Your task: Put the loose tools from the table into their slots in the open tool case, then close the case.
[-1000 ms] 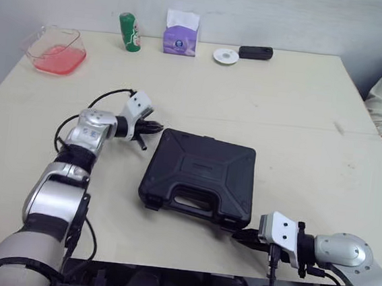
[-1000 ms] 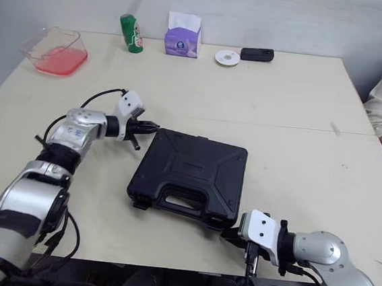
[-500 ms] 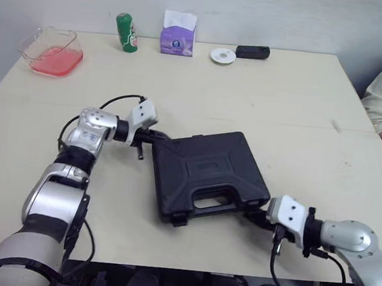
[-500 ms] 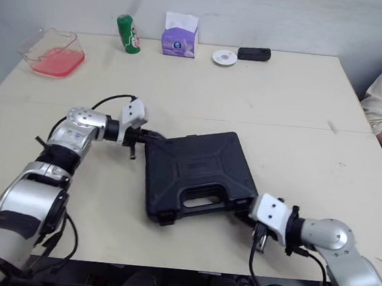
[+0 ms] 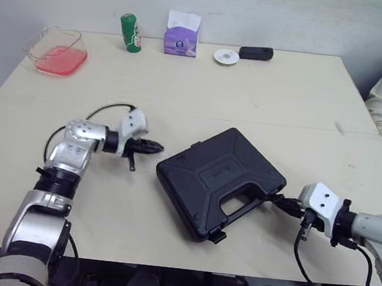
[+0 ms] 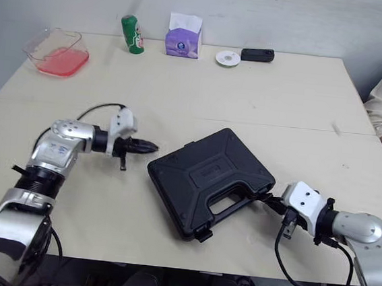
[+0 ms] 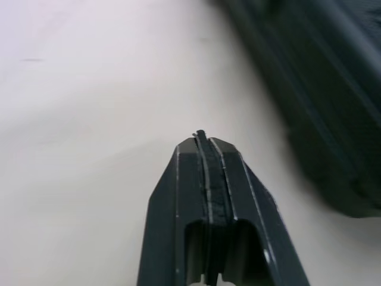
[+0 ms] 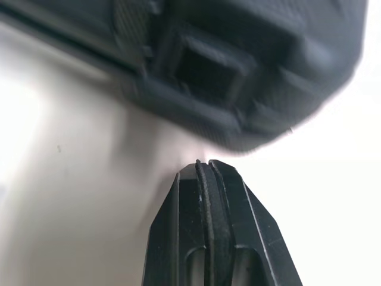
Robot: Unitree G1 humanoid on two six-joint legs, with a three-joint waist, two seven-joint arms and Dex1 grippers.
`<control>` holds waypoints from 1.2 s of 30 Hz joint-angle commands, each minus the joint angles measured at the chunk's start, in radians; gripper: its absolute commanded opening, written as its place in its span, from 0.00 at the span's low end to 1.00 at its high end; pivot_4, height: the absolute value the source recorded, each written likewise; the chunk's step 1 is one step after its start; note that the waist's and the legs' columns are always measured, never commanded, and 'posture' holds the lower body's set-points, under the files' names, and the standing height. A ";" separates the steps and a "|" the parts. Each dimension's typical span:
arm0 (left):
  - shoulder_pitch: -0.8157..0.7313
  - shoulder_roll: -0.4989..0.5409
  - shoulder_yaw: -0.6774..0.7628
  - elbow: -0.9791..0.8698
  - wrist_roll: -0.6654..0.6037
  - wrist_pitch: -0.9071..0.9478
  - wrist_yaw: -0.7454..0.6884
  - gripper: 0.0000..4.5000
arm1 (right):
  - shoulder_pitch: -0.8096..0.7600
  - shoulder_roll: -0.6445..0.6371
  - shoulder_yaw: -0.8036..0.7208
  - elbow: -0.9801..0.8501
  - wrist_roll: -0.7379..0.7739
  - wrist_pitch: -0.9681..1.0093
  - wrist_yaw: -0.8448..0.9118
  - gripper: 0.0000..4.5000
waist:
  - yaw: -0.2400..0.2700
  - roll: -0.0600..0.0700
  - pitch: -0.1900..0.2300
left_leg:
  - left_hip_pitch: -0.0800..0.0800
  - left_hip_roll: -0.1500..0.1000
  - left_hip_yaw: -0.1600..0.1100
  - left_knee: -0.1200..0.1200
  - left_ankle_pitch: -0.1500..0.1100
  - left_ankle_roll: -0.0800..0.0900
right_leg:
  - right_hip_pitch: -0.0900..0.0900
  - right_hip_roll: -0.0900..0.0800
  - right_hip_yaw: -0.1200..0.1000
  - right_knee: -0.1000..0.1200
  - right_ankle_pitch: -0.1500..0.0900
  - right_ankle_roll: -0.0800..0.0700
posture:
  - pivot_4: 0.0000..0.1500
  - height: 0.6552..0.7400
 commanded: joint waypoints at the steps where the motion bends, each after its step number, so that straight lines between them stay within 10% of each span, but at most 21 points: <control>1: -0.066 -0.031 0.021 -0.126 -0.092 0.091 -0.032 0.01 | 0.032 -0.002 -0.055 -0.060 0.032 0.012 -0.001 0.00 | 0.005 0.000 0.000 | 0.000 -0.001 0.000 0.000 0.000 0.000 | 0.000 -0.001 0.000 0.000 0.000 0.000 | 1.00 1.00; 8: -0.198 -0.342 -0.193 -0.225 -0.094 0.126 -0.036 0.01 | 0.083 0.052 -0.095 -0.143 0.063 0.086 -0.070 0.00 | 0.012 0.000 0.000 | -0.002 -0.008 -0.002 0.003 0.000 0.006 | 0.002 -0.006 -0.001 -0.002 0.003 0.005 | 1.00 1.00; 18: -0.332 -0.554 -0.390 0.215 0.121 -0.115 0.013 0.01 | 0.162 0.102 -0.097 -0.276 0.057 0.132 -0.146 0.00 | 0.003 0.000 0.000 | 0.002 -0.007 0.002 0.000 -0.001 0.007 | 0.000 -0.003 0.003 -0.008 0.003 0.006 | 1.00 1.00; 36: -0.253 -0.545 -0.529 0.372 0.368 -0.382 0.020 0.01 | 0.084 0.111 -0.092 -0.361 0.097 0.243 -0.185 0.00 | 0.012 -0.012 -0.018 | 0.008 -0.008 -0.001 0.000 -0.001 0.008 | 0.010 -0.004 0.002 -0.014 0.005 0.009 | 1.00 1.00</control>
